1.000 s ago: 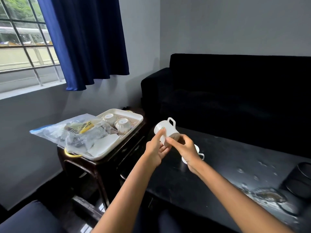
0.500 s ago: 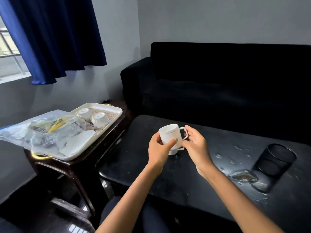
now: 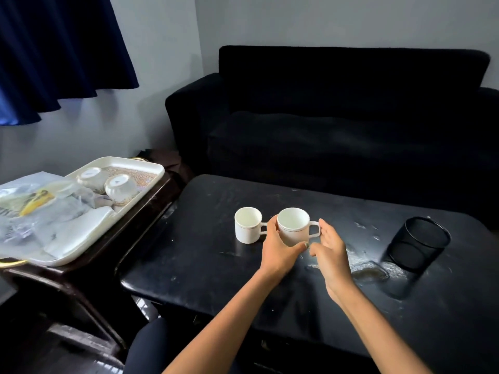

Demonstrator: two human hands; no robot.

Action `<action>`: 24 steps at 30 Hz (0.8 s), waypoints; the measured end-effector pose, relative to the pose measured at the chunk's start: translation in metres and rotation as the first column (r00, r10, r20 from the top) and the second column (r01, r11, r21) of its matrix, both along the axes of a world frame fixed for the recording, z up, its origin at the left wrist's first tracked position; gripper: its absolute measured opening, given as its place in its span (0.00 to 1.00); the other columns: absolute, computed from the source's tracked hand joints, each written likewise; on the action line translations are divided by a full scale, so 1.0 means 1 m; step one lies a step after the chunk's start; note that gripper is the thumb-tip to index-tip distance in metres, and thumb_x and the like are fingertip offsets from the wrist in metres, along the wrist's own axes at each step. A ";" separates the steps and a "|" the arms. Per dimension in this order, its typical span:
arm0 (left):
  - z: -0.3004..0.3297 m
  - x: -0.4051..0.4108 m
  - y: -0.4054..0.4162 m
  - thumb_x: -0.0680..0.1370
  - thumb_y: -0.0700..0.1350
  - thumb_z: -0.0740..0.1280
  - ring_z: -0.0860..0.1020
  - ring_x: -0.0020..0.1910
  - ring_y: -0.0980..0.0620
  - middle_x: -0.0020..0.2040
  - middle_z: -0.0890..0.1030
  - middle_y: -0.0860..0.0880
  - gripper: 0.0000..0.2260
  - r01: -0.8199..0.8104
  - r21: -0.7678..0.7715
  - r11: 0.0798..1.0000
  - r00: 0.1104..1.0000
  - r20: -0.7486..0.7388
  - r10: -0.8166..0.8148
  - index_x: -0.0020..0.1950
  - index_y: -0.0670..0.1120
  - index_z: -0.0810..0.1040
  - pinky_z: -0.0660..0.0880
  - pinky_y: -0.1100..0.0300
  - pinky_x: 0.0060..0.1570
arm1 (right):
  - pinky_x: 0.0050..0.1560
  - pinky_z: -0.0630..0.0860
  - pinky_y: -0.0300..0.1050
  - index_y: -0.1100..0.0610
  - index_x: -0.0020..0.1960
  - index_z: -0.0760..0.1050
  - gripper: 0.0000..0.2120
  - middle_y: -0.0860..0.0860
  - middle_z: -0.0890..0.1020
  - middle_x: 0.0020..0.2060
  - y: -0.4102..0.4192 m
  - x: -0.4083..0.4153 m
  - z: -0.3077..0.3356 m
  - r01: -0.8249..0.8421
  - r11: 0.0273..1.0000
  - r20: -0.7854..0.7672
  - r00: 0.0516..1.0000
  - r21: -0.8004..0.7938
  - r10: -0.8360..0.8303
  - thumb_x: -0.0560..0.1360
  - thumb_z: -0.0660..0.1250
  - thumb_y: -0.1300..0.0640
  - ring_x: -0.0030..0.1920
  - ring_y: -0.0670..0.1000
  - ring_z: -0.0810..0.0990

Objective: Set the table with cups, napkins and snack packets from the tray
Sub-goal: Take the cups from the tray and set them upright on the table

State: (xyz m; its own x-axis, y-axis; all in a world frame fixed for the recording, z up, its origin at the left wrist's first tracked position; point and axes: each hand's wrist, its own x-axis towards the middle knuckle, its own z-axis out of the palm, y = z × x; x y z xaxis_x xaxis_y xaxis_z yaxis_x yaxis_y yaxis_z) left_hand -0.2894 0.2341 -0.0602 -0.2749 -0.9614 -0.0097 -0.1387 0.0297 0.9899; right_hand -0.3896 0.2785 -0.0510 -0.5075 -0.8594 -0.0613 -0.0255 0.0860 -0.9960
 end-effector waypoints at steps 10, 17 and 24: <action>-0.027 -0.027 -0.013 0.67 0.36 0.73 0.72 0.56 0.63 0.60 0.72 0.57 0.35 0.028 0.035 0.999 0.997 0.066 -0.030 0.69 0.51 0.61 0.67 0.78 0.47 | 0.61 0.69 0.41 0.57 0.72 0.62 0.33 0.48 0.72 0.63 -0.010 -0.019 -0.034 0.036 0.999 0.122 0.992 0.020 -0.038 0.69 0.55 0.76 0.64 0.45 0.71; -0.037 -0.037 -0.013 0.67 0.34 0.73 0.72 0.59 0.62 0.63 0.71 0.54 0.36 0.028 0.023 0.999 0.997 0.068 -0.029 0.70 0.50 0.60 0.67 0.81 0.48 | 0.69 0.66 0.51 0.57 0.72 0.62 0.34 0.52 0.67 0.71 -0.015 -0.025 -0.047 0.072 0.997 0.178 0.981 0.005 -0.072 0.68 0.55 0.78 0.68 0.46 0.66; -0.040 -0.040 -0.012 0.67 0.34 0.72 0.70 0.65 0.55 0.66 0.71 0.51 0.38 0.021 0.030 0.999 0.998 0.066 -0.023 0.72 0.50 0.59 0.68 0.58 0.66 | 0.69 0.66 0.59 0.54 0.71 0.62 0.34 0.49 0.68 0.70 -0.017 -0.024 -0.055 0.057 0.998 0.171 0.983 0.019 -0.060 0.69 0.56 0.76 0.71 0.47 0.65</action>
